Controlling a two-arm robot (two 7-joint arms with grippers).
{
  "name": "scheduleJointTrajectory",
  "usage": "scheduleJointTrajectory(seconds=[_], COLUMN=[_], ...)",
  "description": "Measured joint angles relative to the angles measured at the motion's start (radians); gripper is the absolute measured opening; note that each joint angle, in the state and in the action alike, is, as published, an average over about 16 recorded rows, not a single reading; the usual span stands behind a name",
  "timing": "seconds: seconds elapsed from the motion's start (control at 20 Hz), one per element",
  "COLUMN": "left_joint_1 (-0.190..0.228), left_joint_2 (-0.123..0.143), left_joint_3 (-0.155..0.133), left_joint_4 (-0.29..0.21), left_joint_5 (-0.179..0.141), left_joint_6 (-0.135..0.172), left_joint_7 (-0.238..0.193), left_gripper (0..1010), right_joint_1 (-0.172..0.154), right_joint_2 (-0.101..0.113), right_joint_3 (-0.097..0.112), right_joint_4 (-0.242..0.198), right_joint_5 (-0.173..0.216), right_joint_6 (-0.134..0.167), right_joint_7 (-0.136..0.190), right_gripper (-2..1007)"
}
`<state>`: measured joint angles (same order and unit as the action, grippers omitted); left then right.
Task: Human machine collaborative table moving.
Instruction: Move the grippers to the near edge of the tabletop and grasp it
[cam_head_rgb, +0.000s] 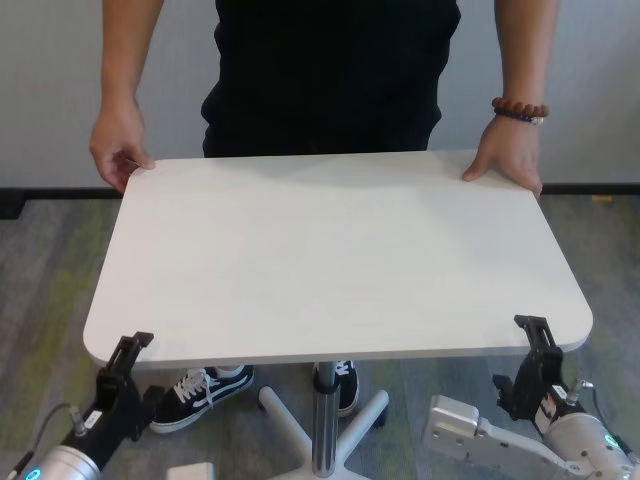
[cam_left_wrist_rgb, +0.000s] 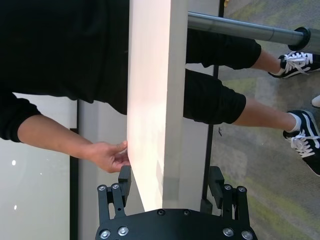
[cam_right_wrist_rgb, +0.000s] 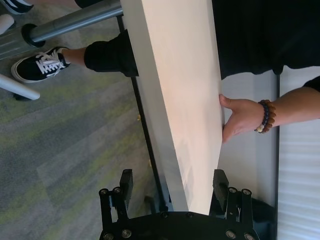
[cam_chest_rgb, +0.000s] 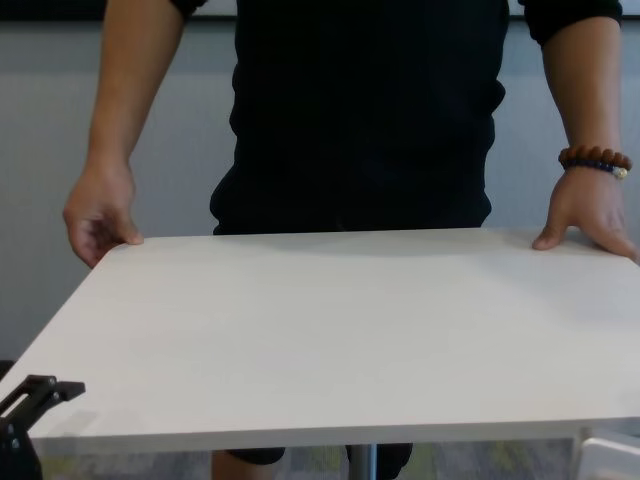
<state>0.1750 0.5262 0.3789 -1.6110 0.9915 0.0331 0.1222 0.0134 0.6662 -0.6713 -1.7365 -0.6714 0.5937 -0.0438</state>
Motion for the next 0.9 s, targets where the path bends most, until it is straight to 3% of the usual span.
scheduleJointTrajectory(seconds=[0.9], left_joint_1=[-0.036], left_joint_2=[-0.016], left_joint_3=[0.015], left_joint_4=[0.02], left_joint_5=[0.006], left_joint_6=[0.017], left_joint_7=[-0.012], left_gripper=[1001], right_joint_1=[0.082], right_joint_2=[-0.044], right_joint_3=[-0.012], right_joint_4=[0.105], right_joint_5=[-0.08], right_joint_6=[-0.067], right_joint_7=[0.039], right_gripper=[1005])
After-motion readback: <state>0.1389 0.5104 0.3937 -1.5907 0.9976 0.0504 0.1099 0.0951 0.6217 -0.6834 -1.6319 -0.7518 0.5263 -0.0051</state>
